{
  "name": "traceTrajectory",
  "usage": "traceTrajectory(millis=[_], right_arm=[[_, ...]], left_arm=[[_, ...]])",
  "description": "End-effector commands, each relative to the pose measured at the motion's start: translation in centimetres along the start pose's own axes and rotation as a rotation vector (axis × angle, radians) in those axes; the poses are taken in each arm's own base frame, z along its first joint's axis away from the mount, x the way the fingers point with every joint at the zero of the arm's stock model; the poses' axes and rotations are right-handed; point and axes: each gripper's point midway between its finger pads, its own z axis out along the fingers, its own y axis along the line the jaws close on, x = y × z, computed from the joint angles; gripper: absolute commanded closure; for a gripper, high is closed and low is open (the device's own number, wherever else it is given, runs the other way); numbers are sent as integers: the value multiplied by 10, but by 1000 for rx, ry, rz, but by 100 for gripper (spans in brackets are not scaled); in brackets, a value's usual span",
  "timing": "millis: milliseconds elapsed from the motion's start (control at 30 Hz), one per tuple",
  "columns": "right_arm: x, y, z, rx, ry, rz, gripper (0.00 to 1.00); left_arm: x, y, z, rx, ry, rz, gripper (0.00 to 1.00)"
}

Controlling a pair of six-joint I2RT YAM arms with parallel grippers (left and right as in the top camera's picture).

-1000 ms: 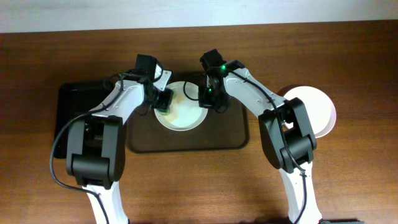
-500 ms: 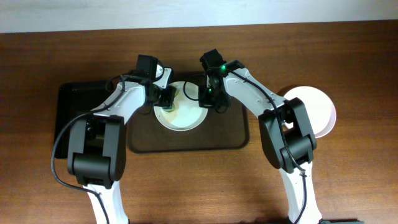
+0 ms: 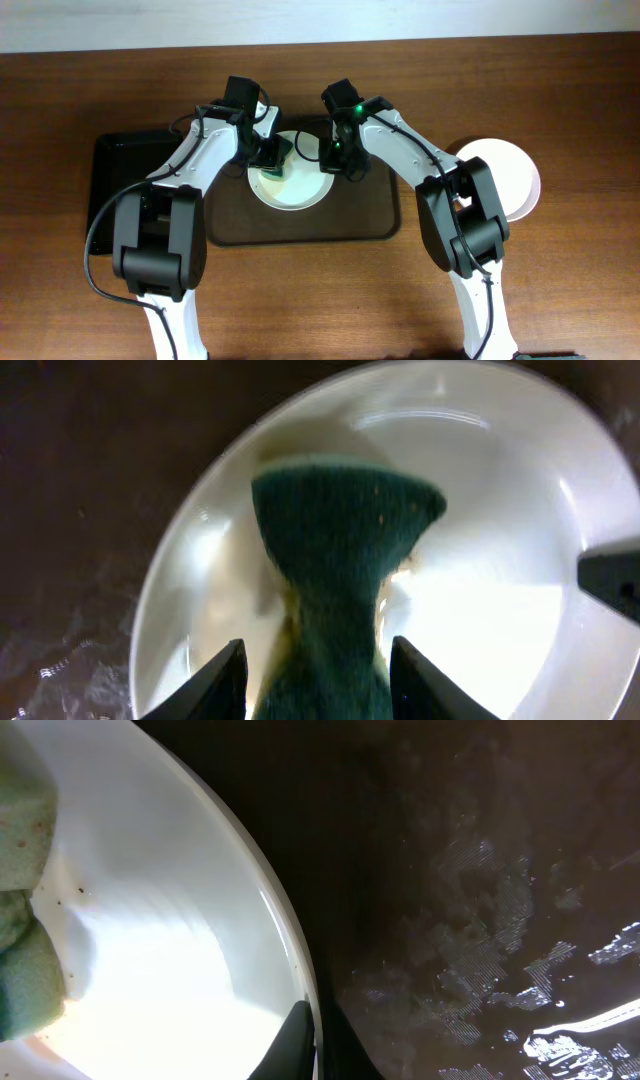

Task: Clean dirty plates on tray and stack at the side
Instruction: 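Scrub the last plate with the sponge while right gripper holds it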

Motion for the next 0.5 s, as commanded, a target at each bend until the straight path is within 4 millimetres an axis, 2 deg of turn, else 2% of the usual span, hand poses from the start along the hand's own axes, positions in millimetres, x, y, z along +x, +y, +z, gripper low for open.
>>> traceTrajectory(millis=[0,167,333,367,400,467], right_arm=[[15,-20,23,80,49,-5,96],[15,-20,23,80,49,-5,96],[15,-20,23,80,49,-5,96],[15,-20,23,80,49,-5,96],[15,-20,23,80,49,-5,96],[15,-20,23,80,49,-5,96]], left_arm=[[0,3,1,-14,11,17,56],[9,2,2,-12,47,33,55],[14,-11,7,-12,62,72,56],[16,-9,8,-28,65,75,63],[21,-2,12,-63,78,74,82],[26,2,16,-79,90,72,93]])
